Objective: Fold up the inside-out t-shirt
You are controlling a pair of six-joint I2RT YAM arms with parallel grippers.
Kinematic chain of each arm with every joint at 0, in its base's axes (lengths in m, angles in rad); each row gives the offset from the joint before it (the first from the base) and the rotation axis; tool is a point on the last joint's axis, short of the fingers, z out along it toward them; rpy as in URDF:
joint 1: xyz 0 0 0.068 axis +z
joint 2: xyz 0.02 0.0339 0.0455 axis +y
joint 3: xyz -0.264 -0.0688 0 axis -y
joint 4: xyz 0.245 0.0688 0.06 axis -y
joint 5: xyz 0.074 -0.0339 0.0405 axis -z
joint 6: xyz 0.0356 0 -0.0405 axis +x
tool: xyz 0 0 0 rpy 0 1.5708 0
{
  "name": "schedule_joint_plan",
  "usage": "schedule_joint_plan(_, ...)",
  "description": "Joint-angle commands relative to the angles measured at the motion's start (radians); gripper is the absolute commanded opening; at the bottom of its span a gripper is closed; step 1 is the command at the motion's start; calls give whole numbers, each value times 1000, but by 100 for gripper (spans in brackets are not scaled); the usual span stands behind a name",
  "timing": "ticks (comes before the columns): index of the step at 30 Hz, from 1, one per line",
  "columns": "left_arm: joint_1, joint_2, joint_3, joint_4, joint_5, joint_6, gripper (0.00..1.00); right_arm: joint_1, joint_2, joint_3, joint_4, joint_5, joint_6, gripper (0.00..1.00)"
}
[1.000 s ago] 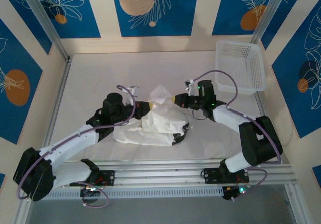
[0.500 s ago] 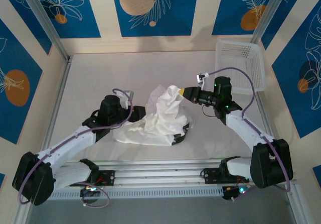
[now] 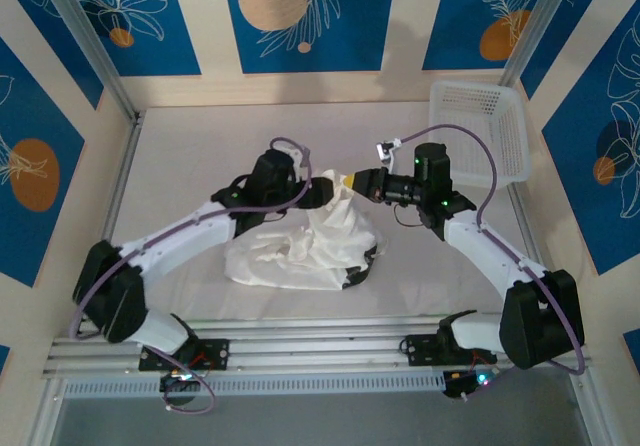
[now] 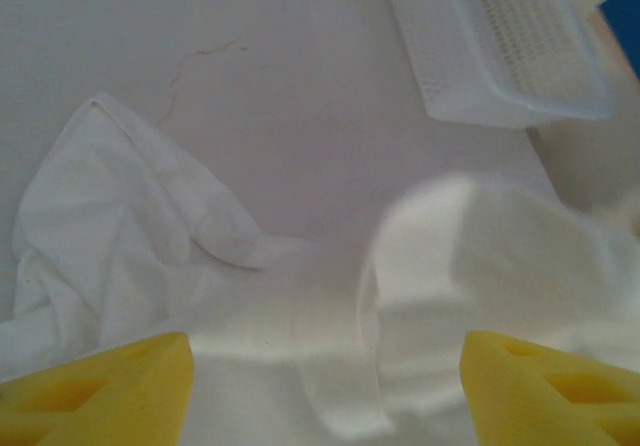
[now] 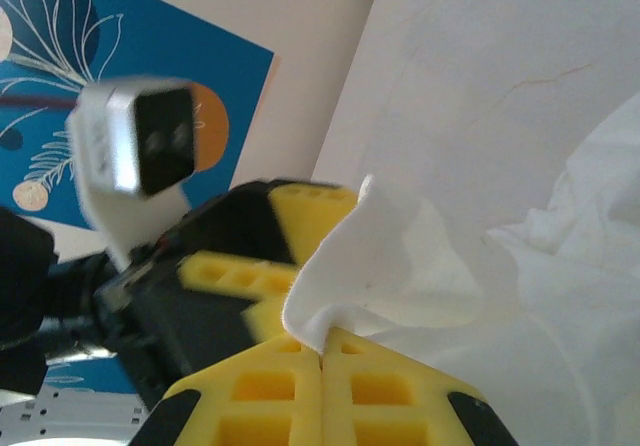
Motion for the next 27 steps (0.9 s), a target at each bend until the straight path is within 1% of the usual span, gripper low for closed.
schedule_joint_plan(1,5,71,93,-70,-19,-75,70,23,-10,26,-43,-29,-31,0)
schedule_joint_plan(3,8,100,101,-70,-22,-109,68,31,-10,26,-50,-29,-36,0)
schedule_joint_plan(6,26,115,77,-78,-42,-163,60,33,-17,22,-62,-28,-43,0)
schedule_joint_plan(7,33,112,64,-82,-55,-176,55,30,-25,17,-63,-20,-45,0)
schedule_joint_plan(11,81,98,18,-112,-69,-178,28,-3,-62,-6,-80,20,-55,0)
schedule_joint_plan(15,139,62,-29,-130,-66,-154,12,-58,-95,-36,-87,32,-53,0)
schedule_joint_plan(17,162,45,-36,-136,-44,-109,0,-81,-105,-46,-93,30,-57,0)
schedule_joint_plan(20,175,27,-26,-129,33,-34,0,-101,-108,-57,-101,26,-67,0)
schedule_joint_plan(22,181,1,-19,-127,84,5,0,-110,-108,-62,-127,63,-106,0)
schedule_joint_plan(26,198,-100,2,-129,224,71,0,-94,-101,-47,-303,305,-277,0)
schedule_joint_plan(27,198,-123,13,-146,248,88,0,-93,-102,-49,-322,326,-302,0)
